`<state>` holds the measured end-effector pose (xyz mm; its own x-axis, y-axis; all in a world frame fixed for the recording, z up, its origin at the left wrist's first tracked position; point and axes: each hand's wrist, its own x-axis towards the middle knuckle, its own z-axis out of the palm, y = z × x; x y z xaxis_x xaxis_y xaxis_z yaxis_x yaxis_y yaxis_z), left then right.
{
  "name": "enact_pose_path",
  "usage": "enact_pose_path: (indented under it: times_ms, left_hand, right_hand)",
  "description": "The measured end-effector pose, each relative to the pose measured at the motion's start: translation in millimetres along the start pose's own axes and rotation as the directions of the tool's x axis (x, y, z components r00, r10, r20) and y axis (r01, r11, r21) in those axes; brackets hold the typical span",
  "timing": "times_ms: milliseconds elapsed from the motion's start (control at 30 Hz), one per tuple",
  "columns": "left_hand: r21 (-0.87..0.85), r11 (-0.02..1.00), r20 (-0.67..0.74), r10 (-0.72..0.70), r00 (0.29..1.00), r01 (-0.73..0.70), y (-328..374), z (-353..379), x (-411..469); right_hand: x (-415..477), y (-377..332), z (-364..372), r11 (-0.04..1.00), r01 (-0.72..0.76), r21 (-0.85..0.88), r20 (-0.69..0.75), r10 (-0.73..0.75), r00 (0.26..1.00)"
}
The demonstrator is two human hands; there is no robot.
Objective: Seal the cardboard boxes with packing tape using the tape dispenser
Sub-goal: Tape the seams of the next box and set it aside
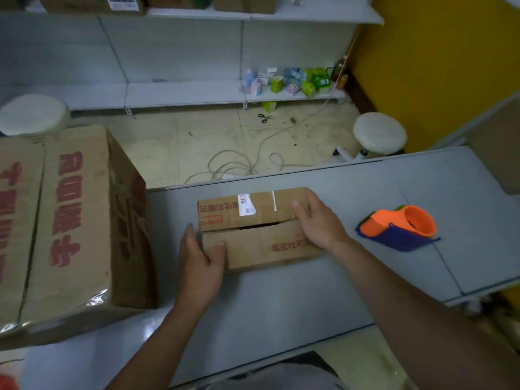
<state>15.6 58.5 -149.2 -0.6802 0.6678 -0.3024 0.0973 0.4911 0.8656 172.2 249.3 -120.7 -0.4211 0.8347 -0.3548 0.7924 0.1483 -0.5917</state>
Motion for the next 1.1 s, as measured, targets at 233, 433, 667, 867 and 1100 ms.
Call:
enact_pose_path:
  times_ms: [233,433,667,867,1100]
  left_hand:
    - [0.375,0.78,0.16,0.478,0.864,-0.501,74.9,21.7,-7.5]
    - [0.555,0.488,0.471,0.483,0.738,-0.674,113.9,109.1,9.7]
    - [0.751,0.498,0.279,0.355,0.892,-0.433,74.8,162.5,11.2]
    - [0.483,0.429,0.635,0.428,0.643,-0.763,87.8,153.9,14.5]
    - [0.482,0.505,0.548,0.464,0.696,-0.716,89.4,181.8,-2.1]
  right_hand:
    - [1.6,34.7,-89.8,0.982,0.107,-0.155,-0.331,-0.154,0.931]
    - [4.6,108.2,-161.1,0.888,-0.056,-0.456,-0.23,-0.057,0.971]
    - [9.2,182.8,-159.7,0.86,0.138,-0.492,0.028,-0.143,0.989]
    - [16.3,202.1,-159.9,0.842,0.221,-0.491,0.037,-0.233,0.972]
    - [13.3,223.5,-160.2,0.657,0.377,-0.653,0.112,-0.409,0.906]
